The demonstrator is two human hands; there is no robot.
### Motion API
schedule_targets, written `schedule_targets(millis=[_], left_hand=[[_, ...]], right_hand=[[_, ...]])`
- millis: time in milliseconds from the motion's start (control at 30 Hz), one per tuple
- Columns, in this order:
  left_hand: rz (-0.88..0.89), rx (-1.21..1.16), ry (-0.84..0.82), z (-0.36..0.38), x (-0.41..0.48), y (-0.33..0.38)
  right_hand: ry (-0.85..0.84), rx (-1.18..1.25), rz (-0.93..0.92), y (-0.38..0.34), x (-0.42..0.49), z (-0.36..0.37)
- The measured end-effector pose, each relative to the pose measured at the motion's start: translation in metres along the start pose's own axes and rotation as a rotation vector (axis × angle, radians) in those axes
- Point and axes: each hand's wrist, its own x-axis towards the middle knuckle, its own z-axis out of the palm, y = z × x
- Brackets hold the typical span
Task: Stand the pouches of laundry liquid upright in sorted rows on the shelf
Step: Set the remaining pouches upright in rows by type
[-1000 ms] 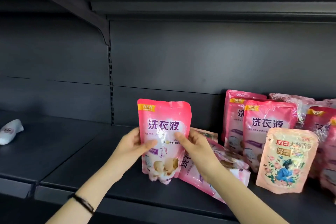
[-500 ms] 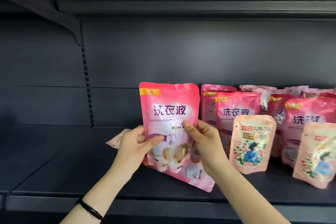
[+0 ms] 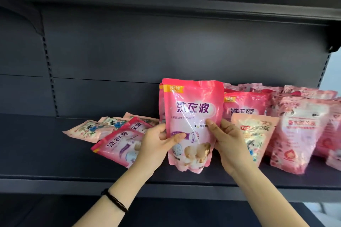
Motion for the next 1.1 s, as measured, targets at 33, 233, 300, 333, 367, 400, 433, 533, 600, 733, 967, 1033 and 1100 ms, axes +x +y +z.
schedule_targets(millis=[33,233,300,333,367,400,433,533,600,733,967,1033,1100], left_hand=[[-0.004,0.018,-0.001,0.006,-0.001,-0.005],[-0.045,0.097,0.003,0.024,-0.003,-0.033],[-0.046,0.131,-0.022,0.026,-0.002,-0.035],[-0.044,0.155,-0.040,0.026,-0.002,-0.035],[-0.043,0.175,-0.057,0.026,-0.001,-0.034],[-0.046,0.194,-0.072,0.025,-0.001,-0.033],[-0.050,0.226,-0.088,0.023,-0.001,-0.031],[-0.048,0.481,-0.157,0.013,0.002,-0.020],[-0.032,0.733,-0.197,-0.001,0.003,-0.010],[0.051,1.214,-0.239,-0.030,-0.001,0.016],[0.128,1.629,-0.289,-0.071,-0.011,0.031],[0.128,1.670,-0.290,-0.085,-0.014,0.035],[0.149,1.701,-0.286,-0.105,-0.017,0.038]], right_hand=[[0.010,-0.010,0.009,0.002,0.000,-0.007],[-0.004,-0.026,0.023,0.025,0.000,-0.031],[-0.001,-0.045,0.026,0.030,0.004,-0.036],[-0.004,-0.076,0.033,0.030,0.006,-0.038],[-0.009,-0.125,0.036,0.029,0.007,-0.039],[-0.014,-0.209,0.032,0.026,0.008,-0.041],[-0.022,-0.329,0.014,0.024,0.010,-0.043],[-0.122,-0.715,0.006,0.009,0.014,-0.053],[-0.262,-0.992,0.060,-0.004,0.016,-0.061],[-0.454,-1.332,0.192,-0.028,0.007,-0.066],[-0.655,-1.453,0.194,-0.044,-0.011,-0.029],[-0.681,-1.457,0.186,-0.046,-0.014,-0.011],[-0.713,-1.451,0.184,-0.045,-0.016,0.009]])
